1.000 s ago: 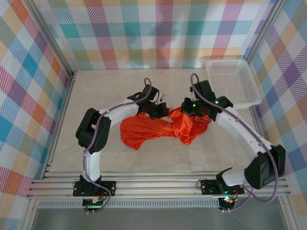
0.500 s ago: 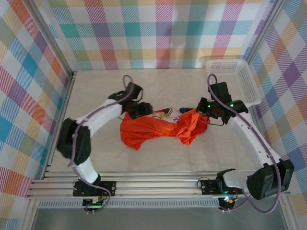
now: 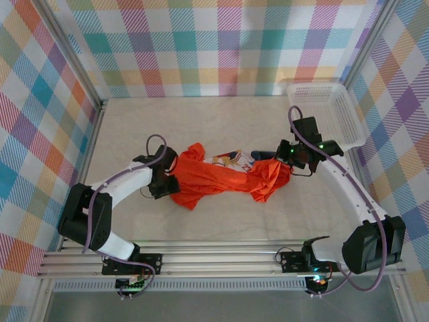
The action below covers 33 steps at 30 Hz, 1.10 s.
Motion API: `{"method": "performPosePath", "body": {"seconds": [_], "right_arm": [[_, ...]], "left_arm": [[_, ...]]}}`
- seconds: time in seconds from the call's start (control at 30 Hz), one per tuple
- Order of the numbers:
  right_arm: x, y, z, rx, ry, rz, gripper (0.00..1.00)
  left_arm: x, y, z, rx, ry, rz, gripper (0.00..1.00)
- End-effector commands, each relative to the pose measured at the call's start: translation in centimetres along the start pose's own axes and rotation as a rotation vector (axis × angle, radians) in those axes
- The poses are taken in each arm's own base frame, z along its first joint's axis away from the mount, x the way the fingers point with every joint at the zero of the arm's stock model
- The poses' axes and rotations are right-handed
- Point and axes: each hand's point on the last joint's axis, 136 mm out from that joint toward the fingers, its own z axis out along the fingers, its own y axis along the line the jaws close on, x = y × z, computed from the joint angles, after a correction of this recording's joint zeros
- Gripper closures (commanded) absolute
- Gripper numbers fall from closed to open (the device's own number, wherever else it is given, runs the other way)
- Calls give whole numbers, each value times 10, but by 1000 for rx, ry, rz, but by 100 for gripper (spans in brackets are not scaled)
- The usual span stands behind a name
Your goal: Fold the inside-out t-shirt
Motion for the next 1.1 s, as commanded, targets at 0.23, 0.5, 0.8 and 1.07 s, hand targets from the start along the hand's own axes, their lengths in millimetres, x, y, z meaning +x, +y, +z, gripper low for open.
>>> {"method": "performPosePath", "body": {"seconds": [0.23,0.5,0.8,1.07], "right_arm": [[-3,4,-6,-27,-11,-23,100],[-11,6,-14,-32,-31,-22,100],[-81,37,-92,-76,-224,-90,100],[-123,69,-243,-193,-611,-144,100]], "left_arm": [[-12,-23,38,177,13,-97,53],[-27,-26,27,176,-18,-122,100],[-138,-1,-182,382,-437,-313,100],[-158,45,-391,591,-953,-399,100]]}}
